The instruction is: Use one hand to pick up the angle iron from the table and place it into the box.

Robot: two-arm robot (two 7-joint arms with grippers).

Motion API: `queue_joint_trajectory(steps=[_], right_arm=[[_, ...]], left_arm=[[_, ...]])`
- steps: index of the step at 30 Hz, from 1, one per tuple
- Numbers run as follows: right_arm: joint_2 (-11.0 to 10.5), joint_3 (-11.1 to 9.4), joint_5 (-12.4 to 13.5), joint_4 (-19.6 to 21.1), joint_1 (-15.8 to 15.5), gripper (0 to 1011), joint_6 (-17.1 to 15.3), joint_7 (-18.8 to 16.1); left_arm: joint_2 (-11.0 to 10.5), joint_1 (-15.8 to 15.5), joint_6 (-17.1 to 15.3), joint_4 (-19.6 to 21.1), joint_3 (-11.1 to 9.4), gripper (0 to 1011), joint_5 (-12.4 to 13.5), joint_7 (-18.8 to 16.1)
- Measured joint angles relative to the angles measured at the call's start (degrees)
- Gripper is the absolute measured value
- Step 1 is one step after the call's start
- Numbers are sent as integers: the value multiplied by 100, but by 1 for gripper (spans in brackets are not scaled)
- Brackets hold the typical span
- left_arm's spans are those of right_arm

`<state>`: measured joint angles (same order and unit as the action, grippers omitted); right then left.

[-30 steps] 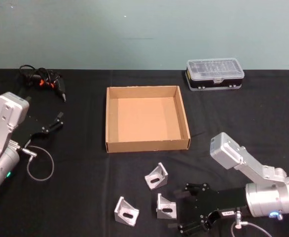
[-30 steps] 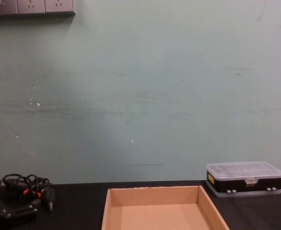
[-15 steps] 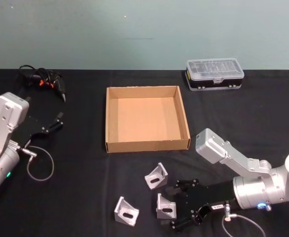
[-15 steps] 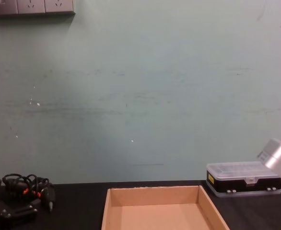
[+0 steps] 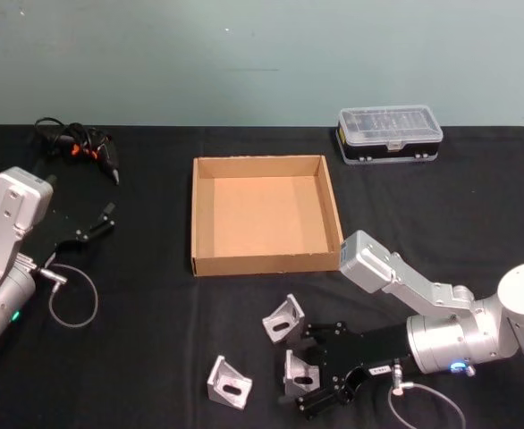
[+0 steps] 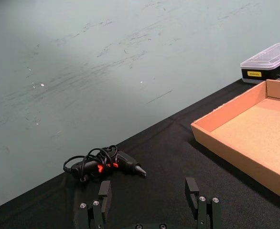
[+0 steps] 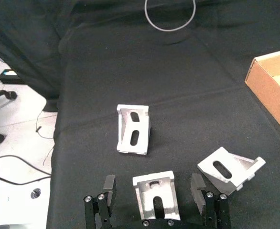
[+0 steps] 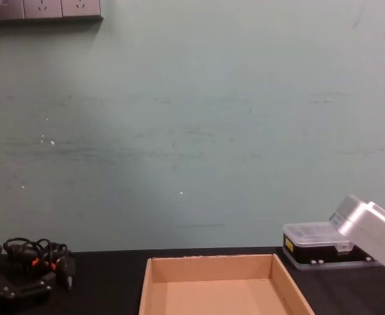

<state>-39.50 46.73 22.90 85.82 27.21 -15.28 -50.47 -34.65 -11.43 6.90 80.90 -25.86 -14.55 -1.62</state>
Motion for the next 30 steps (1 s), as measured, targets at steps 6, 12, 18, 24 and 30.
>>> queue_joint_trajectory(steps=[6, 12, 18, 24, 30], right_arm=[[77, 80, -20, -83, 85, 1002, 31, -37], [104, 137, -31, -121, 120, 1002, 74, -56], [113, 168, -31, -146, 133, 971, 115, -79], [142, 187, -44, -164, 142, 839, 122, -51], [151, 190, -46, -169, 148, 656, 144, -39]], left_arm=[[0, 0, 0, 0, 0, 1011, 0, 0], [0, 0, 1, 0, -1, 1011, 0, 0], [0, 0, 0, 0, 0, 1011, 0, 0], [0, 0, 0, 0, 0, 1011, 0, 0], [0, 0, 0, 0, 0, 1011, 0, 0]])
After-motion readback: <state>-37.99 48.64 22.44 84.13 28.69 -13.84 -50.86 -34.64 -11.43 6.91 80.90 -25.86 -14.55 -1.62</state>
